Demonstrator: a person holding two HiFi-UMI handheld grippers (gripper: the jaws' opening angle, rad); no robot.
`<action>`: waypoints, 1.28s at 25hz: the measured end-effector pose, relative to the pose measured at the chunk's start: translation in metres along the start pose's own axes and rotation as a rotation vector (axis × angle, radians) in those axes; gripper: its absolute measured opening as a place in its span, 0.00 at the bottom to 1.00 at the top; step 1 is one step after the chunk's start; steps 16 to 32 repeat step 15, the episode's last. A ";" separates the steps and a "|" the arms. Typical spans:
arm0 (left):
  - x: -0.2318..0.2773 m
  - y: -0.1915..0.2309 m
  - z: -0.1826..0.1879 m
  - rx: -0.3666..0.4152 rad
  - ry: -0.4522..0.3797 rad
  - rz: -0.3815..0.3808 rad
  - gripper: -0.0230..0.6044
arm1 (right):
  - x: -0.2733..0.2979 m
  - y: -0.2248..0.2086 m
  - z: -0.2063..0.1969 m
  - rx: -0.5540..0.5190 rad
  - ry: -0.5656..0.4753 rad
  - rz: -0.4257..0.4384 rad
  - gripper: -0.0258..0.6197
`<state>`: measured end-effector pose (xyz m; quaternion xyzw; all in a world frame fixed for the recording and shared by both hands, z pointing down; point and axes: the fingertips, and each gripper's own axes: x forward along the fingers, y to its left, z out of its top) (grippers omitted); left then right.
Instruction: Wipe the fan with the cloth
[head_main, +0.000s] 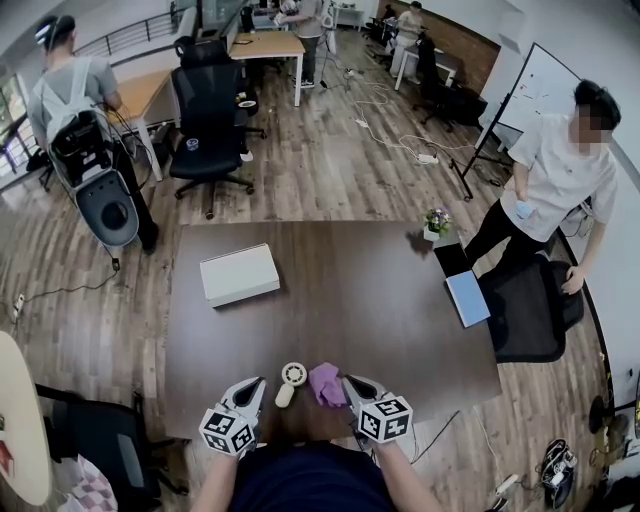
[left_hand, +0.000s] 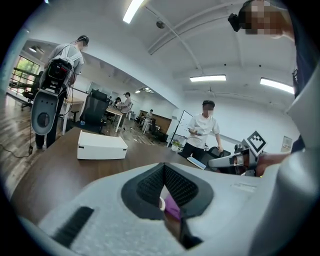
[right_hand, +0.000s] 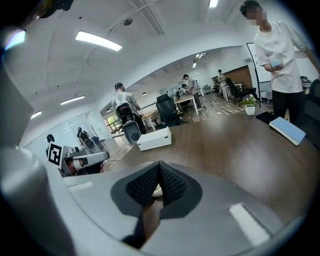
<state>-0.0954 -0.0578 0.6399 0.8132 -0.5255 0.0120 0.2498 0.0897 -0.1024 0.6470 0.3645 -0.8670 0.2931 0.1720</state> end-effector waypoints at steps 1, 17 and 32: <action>0.000 -0.001 -0.001 -0.004 0.001 -0.002 0.03 | 0.000 -0.001 0.000 -0.002 0.002 0.000 0.05; 0.000 -0.002 -0.005 0.000 0.007 -0.002 0.03 | 0.000 -0.007 -0.006 -0.019 0.025 -0.008 0.05; 0.000 -0.002 -0.005 0.000 0.007 -0.002 0.03 | 0.000 -0.007 -0.006 -0.019 0.025 -0.008 0.05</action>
